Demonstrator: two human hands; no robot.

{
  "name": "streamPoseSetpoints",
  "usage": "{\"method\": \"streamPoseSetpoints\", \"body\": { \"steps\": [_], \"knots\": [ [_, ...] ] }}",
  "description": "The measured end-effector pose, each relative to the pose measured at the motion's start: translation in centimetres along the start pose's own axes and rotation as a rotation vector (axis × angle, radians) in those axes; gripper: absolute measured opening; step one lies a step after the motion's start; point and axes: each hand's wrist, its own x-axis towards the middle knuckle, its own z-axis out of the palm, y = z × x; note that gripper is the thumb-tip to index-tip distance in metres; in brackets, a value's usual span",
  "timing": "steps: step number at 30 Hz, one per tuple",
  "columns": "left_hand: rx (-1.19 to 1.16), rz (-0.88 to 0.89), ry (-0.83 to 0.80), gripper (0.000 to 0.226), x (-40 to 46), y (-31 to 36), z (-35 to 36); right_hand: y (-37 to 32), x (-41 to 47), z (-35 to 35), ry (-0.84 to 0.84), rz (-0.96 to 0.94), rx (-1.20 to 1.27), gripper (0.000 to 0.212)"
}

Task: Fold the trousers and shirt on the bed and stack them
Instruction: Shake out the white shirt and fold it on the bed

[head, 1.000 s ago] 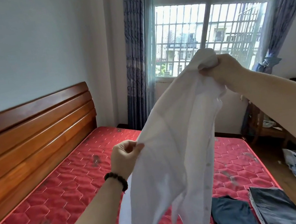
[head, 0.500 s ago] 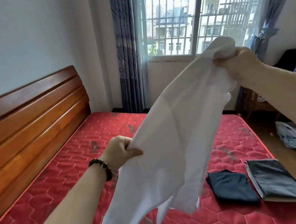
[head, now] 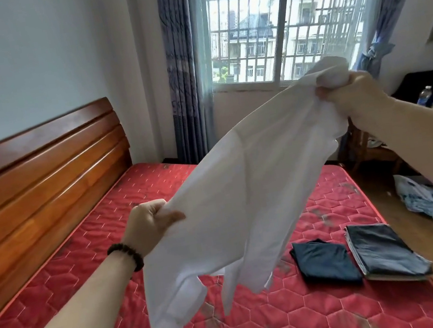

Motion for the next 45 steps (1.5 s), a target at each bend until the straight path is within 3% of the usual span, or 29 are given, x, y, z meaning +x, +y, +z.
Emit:
{"method": "streamPoseSetpoints", "body": {
  "steps": [3, 6, 11, 15, 25, 29, 33, 39, 45],
  "knots": [
    [0.124, 0.038, -0.069, 0.031, -1.6, 1.2, -0.2, 0.1, -1.4, -2.5, 0.009, 0.012, -0.020, 0.011],
    [0.203, 0.041, -0.036, 0.034, -3.3, 2.6, -0.4, -0.1, -3.0, -4.5, 0.012, 0.022, -0.011, 0.010],
    [-0.074, -0.145, 0.042, 0.031, -6.9, 4.6, -0.1, -0.7, -5.2, -6.6, 0.008, 0.015, -0.026, 0.007],
    [-0.200, -0.174, 0.124, 0.036, -8.8, 6.3, -0.1, -1.5, -6.7, -7.3, 0.028, -0.034, -0.033, 0.011],
    [-0.010, -0.169, 0.137, 0.042, -12.8, 7.3, -1.6, -0.1, -10.3, -8.2, 0.009, -0.009, 0.075, 0.016],
    [-0.059, -0.197, 0.150, 0.042, -14.7, 6.8, -1.5, 1.4, -12.1, -8.2, 0.013, -0.027, 0.099, 0.012],
    [-0.185, -0.248, 0.090, 0.034, -16.3, 7.0, -1.6, 2.3, -13.7, -8.7, 0.020, -0.029, 0.077, 0.009],
    [-0.146, -0.279, 0.000, 0.032, -16.3, 7.1, -2.5, 2.4, -13.8, -9.7, -0.008, -0.031, -0.019, 0.004],
    [-0.101, -0.401, -0.090, 0.035, -14.4, 5.0, -2.3, 3.9, -10.9, -7.5, -0.089, 0.030, -0.066, 0.012]
  ]
}}
